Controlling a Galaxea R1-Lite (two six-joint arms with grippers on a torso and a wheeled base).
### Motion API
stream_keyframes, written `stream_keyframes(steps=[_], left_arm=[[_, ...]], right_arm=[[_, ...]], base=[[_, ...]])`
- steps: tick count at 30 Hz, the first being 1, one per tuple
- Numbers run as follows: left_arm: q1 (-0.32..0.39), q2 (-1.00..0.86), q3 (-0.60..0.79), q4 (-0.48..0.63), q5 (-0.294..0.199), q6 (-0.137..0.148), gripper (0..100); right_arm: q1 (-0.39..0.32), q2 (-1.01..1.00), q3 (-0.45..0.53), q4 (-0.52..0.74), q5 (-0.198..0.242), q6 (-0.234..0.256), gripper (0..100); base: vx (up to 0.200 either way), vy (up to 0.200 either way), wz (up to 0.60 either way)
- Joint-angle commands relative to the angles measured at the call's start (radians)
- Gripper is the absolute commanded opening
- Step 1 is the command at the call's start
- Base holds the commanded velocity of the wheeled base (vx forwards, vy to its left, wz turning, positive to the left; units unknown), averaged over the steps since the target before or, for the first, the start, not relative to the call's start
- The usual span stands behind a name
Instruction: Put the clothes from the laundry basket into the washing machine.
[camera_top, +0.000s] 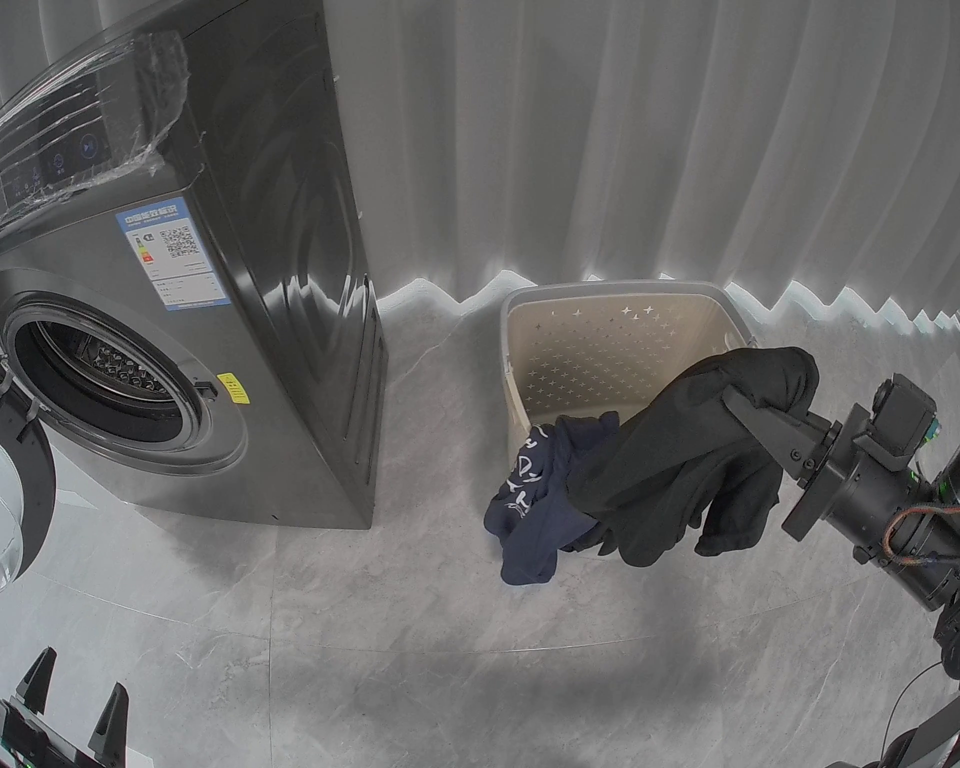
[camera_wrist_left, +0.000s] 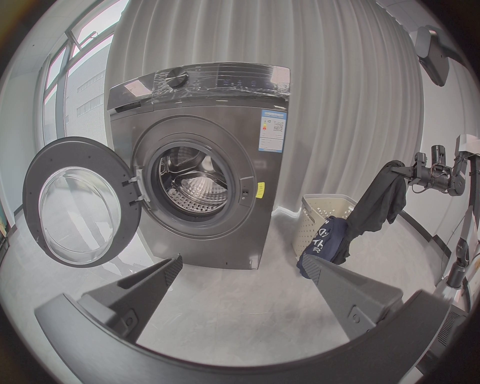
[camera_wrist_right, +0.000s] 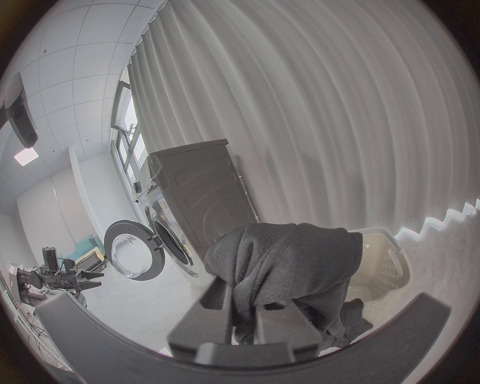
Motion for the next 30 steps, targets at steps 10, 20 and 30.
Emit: stream_keyframes(steps=[10, 20, 30], left_arm=[[0.000, -0.010, 0.016, 0.001, 0.000, 0.000, 100], [0.000, -0.010, 0.016, 0.001, 0.000, 0.000, 100], [0.000, -0.010, 0.016, 0.001, 0.000, 0.000, 100]], right_arm=[[0.006, 0.012, -0.001, -0.001, -0.002, 0.001, 0], [0.004, 0.012, -0.009, -0.001, -0.008, 0.001, 0], [0.001, 0.014, -0.009, 0.001, -0.011, 0.003, 0]], base=[[0.000, 0.200, 0.00], [0.000, 0.200, 0.00], [0.000, 0.160, 0.00]])
